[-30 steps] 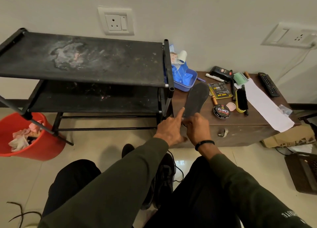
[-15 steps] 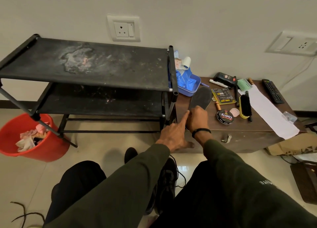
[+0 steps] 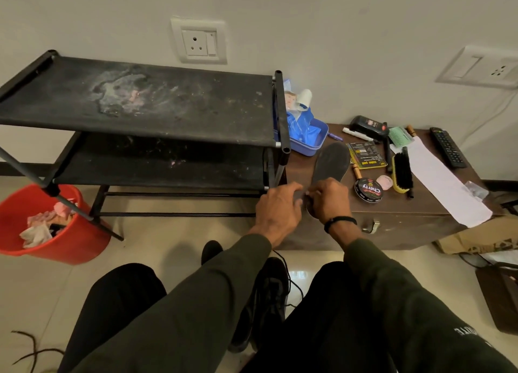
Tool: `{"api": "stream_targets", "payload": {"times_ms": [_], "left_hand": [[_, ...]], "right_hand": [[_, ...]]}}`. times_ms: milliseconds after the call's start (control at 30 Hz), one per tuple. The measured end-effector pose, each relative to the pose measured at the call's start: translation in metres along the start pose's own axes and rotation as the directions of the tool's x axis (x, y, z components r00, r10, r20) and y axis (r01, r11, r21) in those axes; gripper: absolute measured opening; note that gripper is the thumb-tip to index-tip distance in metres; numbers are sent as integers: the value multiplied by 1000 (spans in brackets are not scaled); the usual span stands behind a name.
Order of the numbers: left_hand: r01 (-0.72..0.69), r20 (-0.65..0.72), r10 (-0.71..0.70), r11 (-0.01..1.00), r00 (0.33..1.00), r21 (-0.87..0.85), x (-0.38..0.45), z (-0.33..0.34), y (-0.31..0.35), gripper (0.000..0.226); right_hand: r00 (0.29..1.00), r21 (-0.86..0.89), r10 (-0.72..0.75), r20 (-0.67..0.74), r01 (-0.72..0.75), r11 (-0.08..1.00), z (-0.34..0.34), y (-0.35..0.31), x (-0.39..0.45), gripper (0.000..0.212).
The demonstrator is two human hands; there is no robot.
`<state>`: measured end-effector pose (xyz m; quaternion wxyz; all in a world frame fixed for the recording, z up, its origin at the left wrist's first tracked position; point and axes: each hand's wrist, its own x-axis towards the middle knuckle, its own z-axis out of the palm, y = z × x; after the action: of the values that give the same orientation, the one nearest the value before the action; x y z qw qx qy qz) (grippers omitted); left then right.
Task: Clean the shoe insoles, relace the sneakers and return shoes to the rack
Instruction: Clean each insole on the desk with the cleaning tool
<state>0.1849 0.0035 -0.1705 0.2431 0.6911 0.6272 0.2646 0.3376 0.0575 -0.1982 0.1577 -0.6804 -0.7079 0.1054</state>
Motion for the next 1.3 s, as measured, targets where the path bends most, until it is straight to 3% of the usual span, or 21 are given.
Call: {"api": "stream_targets", "payload": {"times_ms": [133,267,500,600,733,900,1067,1167,1300], "left_hand": [[-19,83,8,991,996,130,1,11,-3,41],[-63,34,58,981,998,185,4,28,-2,33],[94,1,-94,995,996,27,24,53,12,40],[220,-58,-225,971,973,-89,30,58,3,43],[277,-62,-290,947,955,-160,32,62,1,43],[324,-33,-332,934,943,-149,32,61,6,34],[266,156,-273,962,949,64,43,48,11,92],[237,281,-258,966,924,107,53,46,11,95],[223,338,-257,965,905,138,58,48,6,91]], "right_hand": [[995,73,102,-20,-100,992,2,1,30,12],[983,171,183,-22,-177,969,-1,-2,54,11],[947,382,302,109,-321,867,-16,15,72,8],[969,330,231,85,-246,911,-15,16,66,9],[1000,79,-16,9,15,997,-10,6,46,14],[983,53,-170,67,167,985,-17,7,10,12],[967,37,-187,175,184,982,-29,9,11,10],[986,37,-122,114,119,992,-29,11,26,9],[998,79,-37,55,32,996,-21,14,35,11]]}}
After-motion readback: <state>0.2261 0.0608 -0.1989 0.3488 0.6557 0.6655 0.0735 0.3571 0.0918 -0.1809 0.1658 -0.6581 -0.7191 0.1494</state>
